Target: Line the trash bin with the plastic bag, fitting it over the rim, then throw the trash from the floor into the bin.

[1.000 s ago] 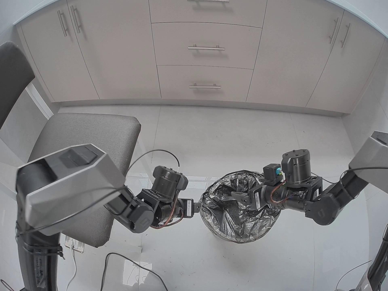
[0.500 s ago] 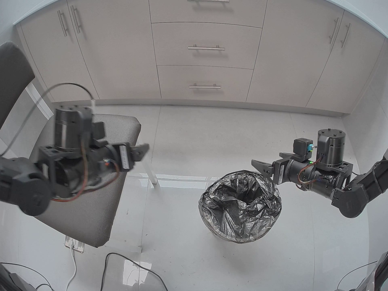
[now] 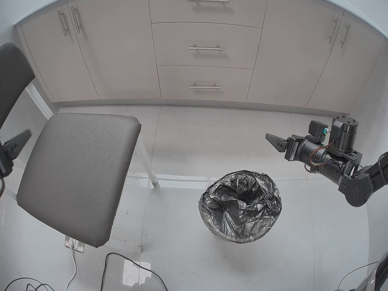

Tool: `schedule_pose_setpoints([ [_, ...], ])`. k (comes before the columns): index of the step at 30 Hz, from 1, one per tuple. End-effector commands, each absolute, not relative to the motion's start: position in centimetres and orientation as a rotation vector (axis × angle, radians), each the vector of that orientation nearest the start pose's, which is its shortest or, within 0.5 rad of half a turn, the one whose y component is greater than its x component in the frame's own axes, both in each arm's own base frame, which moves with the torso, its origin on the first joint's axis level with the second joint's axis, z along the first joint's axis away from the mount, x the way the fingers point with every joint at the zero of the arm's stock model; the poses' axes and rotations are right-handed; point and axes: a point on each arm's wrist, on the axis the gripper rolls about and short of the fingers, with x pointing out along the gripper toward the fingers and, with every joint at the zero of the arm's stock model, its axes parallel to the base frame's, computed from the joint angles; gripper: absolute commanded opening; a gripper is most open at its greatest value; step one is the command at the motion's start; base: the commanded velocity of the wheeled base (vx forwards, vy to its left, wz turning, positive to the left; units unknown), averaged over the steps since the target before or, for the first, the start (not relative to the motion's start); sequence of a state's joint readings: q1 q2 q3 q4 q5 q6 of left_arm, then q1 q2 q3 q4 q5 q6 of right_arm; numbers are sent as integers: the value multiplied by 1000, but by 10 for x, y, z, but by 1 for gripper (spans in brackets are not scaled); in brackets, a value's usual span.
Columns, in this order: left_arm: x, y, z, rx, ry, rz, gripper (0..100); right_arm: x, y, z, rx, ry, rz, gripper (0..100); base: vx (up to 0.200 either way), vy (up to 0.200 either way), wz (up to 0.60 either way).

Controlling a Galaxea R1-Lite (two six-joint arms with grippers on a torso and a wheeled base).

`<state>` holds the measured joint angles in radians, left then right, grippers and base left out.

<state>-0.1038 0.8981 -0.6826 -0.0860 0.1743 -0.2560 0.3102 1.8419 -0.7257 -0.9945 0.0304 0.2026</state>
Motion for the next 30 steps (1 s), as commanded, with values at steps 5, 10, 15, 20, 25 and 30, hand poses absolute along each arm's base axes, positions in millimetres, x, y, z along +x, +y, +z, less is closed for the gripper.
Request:
schedule_pose_setpoints([
  [5,-38,2,173,-193,-149,271,100,316,89,165,244,83,300,100,0,0,0],
  [10,-34,2,139,-86,-132,338,100,318,90,161,241,93,298,100,0,0,0],
  [15,-18,4,105,20,-103,343,100,321,90,157,239,104,297,100,0,0,0],
  [20,-16,4,91,19,-26,338,100,324,91,150,235,125,294,100,0,0,0],
  [25,-15,2,84,15,32,247,100,328,92,143,230,139,292,100,0,0,0],
  [30,-15,-2,76,16,110,22,100,330,93,139,225,152,291,100,0,0,0],
])
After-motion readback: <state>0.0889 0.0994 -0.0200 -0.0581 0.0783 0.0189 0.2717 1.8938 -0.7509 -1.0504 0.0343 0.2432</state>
